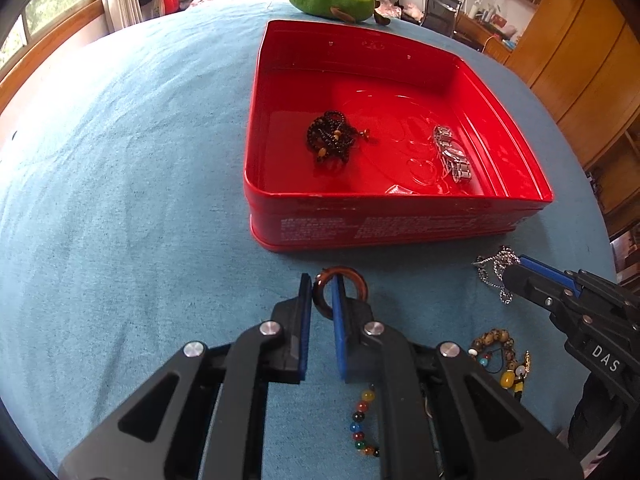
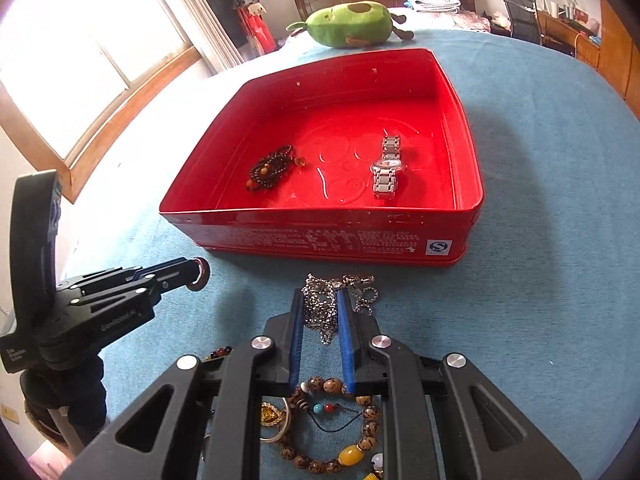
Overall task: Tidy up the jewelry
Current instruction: 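Lower the brown ring into the red tin with the left tool while the right tool releases the chain there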
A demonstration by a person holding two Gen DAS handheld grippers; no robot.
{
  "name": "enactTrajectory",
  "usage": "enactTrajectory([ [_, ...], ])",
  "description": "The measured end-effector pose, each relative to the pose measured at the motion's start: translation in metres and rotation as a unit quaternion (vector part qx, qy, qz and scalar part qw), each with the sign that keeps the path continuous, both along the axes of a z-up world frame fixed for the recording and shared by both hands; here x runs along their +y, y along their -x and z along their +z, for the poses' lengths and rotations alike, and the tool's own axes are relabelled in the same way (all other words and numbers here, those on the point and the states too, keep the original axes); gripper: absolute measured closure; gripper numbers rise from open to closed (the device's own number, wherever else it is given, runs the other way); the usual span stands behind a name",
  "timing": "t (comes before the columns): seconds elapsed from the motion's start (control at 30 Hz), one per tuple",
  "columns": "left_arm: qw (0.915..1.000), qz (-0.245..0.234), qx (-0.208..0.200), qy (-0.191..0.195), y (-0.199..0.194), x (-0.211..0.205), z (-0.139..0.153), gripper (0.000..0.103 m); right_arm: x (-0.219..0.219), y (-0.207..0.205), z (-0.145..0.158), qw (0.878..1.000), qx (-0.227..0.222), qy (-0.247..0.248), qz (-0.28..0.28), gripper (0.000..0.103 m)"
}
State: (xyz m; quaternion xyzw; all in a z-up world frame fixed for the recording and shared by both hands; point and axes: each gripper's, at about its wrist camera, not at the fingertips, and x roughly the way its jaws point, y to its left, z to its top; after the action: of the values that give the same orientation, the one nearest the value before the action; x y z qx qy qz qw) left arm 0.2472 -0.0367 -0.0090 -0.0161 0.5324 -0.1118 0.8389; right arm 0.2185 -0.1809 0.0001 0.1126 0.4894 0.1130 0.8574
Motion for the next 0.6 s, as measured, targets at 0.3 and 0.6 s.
enactTrajectory([
  [0.3,0.9999,-0.008,-0.009,0.010,0.008,0.001,0.007,0.094,-0.010,0.014,0.023,0.999,-0.030,-0.026,0.004,0.087],
  [0.6,0.9992,-0.017,-0.026,0.026,0.016,0.000,0.037,0.094,-0.018,0.018,0.058,0.998,-0.059,-0.038,0.007,0.087],
])
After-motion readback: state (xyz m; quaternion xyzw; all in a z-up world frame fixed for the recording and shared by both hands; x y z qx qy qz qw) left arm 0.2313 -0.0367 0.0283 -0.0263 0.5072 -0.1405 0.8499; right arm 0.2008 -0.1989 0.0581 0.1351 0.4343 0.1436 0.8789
